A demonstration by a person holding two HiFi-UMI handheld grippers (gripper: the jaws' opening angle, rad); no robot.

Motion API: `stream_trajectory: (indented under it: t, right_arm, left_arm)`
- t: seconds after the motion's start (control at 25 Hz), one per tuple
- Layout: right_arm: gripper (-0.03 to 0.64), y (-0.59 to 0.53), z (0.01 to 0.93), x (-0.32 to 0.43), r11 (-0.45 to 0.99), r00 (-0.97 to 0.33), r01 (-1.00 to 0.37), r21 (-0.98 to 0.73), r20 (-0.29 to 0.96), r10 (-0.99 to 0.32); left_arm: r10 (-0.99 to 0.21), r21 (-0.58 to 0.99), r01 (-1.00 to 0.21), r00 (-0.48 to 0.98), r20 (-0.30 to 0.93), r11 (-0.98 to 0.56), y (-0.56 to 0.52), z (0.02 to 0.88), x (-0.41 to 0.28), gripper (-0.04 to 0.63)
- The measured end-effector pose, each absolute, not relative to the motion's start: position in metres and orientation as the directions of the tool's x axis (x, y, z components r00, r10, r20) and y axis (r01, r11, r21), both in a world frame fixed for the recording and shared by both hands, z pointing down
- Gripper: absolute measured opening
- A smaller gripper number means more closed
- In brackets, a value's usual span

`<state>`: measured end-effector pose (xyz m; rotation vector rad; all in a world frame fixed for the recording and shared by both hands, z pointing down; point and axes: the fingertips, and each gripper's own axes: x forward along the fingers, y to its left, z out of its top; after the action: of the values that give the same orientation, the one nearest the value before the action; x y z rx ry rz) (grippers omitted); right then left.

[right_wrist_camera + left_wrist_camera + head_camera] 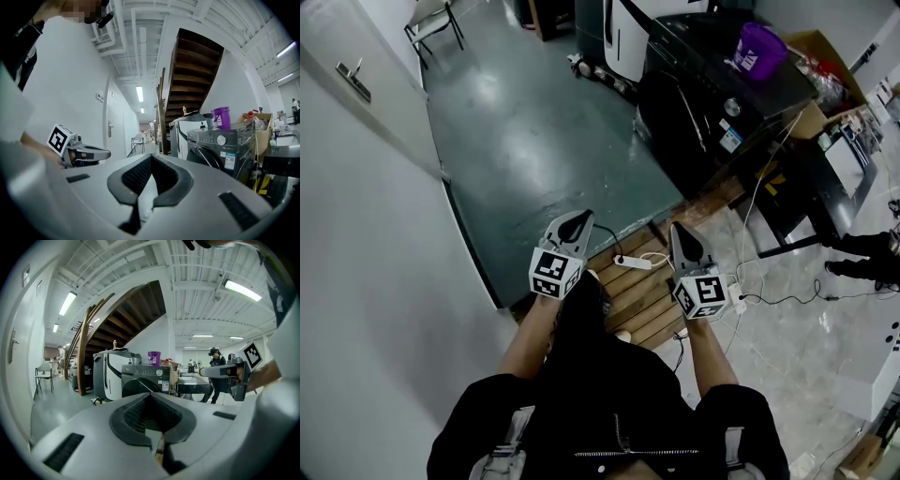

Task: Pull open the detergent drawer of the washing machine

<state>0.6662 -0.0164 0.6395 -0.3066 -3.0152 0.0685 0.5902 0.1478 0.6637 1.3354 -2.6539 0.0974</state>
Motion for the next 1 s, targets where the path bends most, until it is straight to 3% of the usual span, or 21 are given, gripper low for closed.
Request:
stream_trajectory:
  t: [0.48,1.0]
  right_arm:
    - [0.006,0.003,0.594,0.501,0.98,-0.969,0.176,-0.092,0.162,0.189]
    - [0.008,0.03,0.531,0.432,0.98,-0.97,0.191,-0.051,0.146,0.197]
  left_arm:
    - [-0.808,0.053,-0.823,-0.54,0.234,0.565,0.163,0.625,0.45,0.02]
    - [-0.809,0.053,-0.82,-0.548,0.212,0.57,0.199,0.574,0.387,0.02]
